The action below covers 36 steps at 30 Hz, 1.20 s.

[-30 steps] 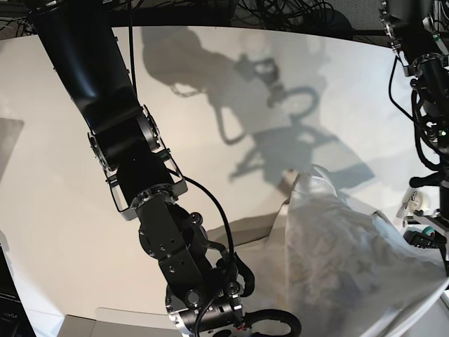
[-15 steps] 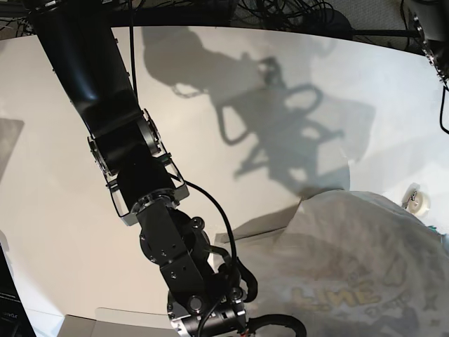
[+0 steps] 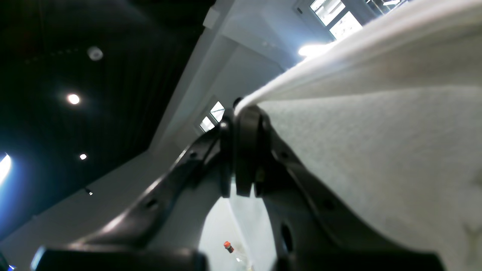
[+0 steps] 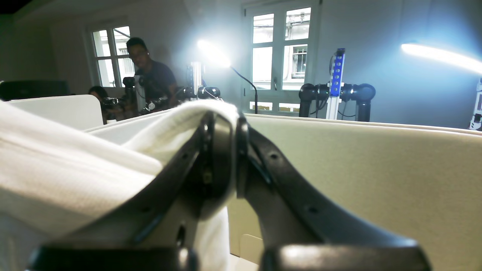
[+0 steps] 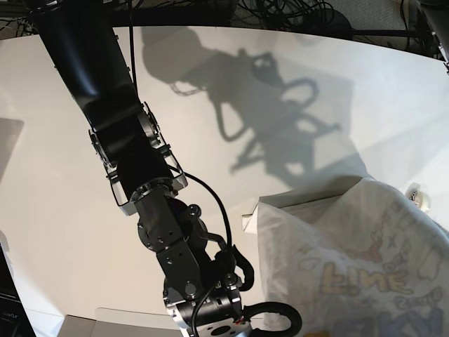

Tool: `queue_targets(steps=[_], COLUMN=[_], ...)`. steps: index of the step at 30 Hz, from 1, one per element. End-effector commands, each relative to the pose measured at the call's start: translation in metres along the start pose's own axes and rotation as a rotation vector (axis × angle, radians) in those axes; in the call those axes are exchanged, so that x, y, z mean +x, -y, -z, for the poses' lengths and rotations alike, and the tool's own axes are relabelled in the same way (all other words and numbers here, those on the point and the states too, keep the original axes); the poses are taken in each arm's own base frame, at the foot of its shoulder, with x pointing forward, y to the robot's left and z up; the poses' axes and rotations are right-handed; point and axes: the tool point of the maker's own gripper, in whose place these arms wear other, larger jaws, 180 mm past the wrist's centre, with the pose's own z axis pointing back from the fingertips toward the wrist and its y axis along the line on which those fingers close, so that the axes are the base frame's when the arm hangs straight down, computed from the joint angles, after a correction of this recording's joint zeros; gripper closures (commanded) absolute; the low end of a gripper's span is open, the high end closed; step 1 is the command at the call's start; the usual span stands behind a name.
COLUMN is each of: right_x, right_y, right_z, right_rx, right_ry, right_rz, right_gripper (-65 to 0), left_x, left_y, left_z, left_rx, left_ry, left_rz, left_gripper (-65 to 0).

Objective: Layout the t-shirt on the table in an organized manner, then fold the t-shirt properly
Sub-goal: 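Raise the held shirt high with both grippers and shake it out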

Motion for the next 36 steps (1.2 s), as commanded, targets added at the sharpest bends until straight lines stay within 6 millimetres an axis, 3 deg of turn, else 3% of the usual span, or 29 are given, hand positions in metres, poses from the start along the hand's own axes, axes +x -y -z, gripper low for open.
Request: queue_targets(steps=[1,7,10,15,18,22,23,26,29,33,36], right_x=[0.027,0.001,-0.018,-0.051,-0.051,-0.024,-0.019,-0.037,-0.045,-0.063,-0.072], right_y=[0.006,0.020,0.030,0.082,0.100,0.109,0.107,0.086,0.064,0.026,0.013], right_z=[0.001,-0.007,-0.003,0.016,0.036,0.061,0.065,0.070,0.071,0.069,0.067], right_rx=[-0.029,-0.103,-0.146,-0.275,-0.310,-0.322,-0.313,-0.250,-0.188,-0.095,-0.065], right_ry=[0.076,0.027,-0.020,-0.130,-0.168,-0.086,-0.072,-0.106,-0.129,-0.184,-0.201], right_rz=[-0.009,0.042,0.041,0.061,0.040,0.004,0.025,0.104,0.159,0.155,0.105], right_gripper=[0.0,0.0,0.0,0.0,0.0,0.0,0.0,0.0,0.0,0.0,0.0], left_x=[0.006,0.012,0.007,0.001,0.000,0.000,0.000,-0.002,-0.017,-0.035,-0.059], left_y=[-0.031,-0.047,-0.041,-0.034,-0.033,-0.032,-0.032,-0.029,-0.017,0.015,0.052], left_z=[0.000,-0.001,-0.001,-0.002,-0.002,-0.002,-0.002,-0.002,-0.004,-0.009,-0.020], left_rx=[0.102,0.133,0.115,0.094,0.093,0.091,0.091,0.085,0.050,-0.012,-0.096], left_ry=[0.007,0.021,0.006,-0.010,-0.011,-0.012,-0.012,-0.017,-0.070,-0.116,-0.176], left_rz=[0.024,0.054,0.069,0.077,0.072,0.070,0.070,0.070,0.080,0.022,-0.004], left_gripper=[-0.4,-0.4,-0.4,-0.4,-0.4,-0.4,-0.4,-0.4,-0.4,-0.3,-0.3])
